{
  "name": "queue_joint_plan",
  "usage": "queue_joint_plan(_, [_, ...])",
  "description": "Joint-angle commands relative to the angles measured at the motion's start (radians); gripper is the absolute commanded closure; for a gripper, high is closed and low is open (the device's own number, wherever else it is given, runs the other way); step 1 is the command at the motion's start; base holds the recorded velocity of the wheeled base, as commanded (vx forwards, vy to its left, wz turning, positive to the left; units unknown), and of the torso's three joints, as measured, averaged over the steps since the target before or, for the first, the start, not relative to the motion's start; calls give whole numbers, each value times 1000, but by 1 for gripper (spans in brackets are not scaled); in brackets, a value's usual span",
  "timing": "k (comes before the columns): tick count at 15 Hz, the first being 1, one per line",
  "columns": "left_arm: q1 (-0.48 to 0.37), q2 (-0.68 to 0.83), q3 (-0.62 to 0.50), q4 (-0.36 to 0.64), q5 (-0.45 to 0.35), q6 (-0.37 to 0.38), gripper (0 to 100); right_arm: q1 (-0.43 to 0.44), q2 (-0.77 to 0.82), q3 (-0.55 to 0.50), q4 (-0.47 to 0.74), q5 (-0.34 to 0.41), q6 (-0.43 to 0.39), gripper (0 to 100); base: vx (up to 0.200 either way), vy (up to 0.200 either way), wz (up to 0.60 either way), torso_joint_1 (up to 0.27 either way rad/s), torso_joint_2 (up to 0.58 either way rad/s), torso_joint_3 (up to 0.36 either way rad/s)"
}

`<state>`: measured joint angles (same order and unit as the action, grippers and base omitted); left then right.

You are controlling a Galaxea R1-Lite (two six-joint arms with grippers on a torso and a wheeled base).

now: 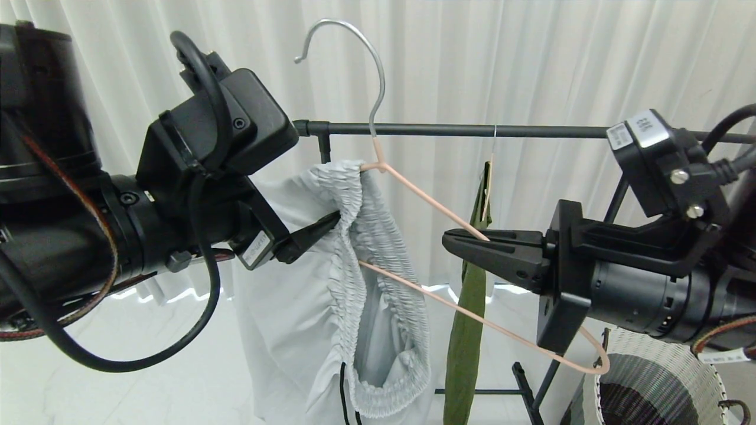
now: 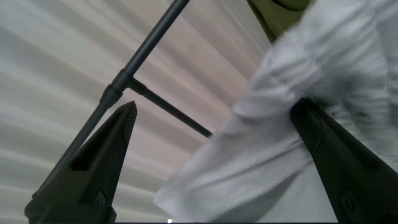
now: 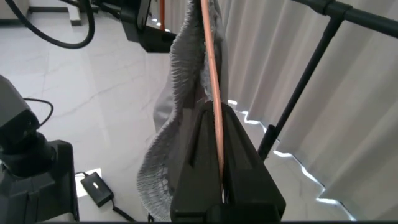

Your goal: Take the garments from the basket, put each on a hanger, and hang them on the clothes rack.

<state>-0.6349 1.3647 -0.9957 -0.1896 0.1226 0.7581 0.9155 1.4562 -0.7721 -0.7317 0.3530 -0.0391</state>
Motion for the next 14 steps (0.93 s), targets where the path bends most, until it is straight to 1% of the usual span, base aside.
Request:
queue_joint_plan(1, [1, -12, 11, 1, -15, 1, 0, 0, -16, 39, -29, 35, -1, 100, 0, 0, 0, 0, 0, 0])
queue_joint_plan(4, [6, -12, 5, 1, -18, 1, 0, 2, -16, 70, -84, 58, 2, 100, 0, 0, 0, 0, 0, 0])
queue_joint_plan(7, [17, -12, 3, 1, -27, 0, 0, 0, -16, 83, -103, 93, 4, 100, 0, 0, 0, 0, 0, 0])
queue_joint_plan(14, [18, -19, 11, 1, -92, 1, 0, 6, -16, 86, -103, 101, 24, 100, 0, 0, 0, 0, 0, 0])
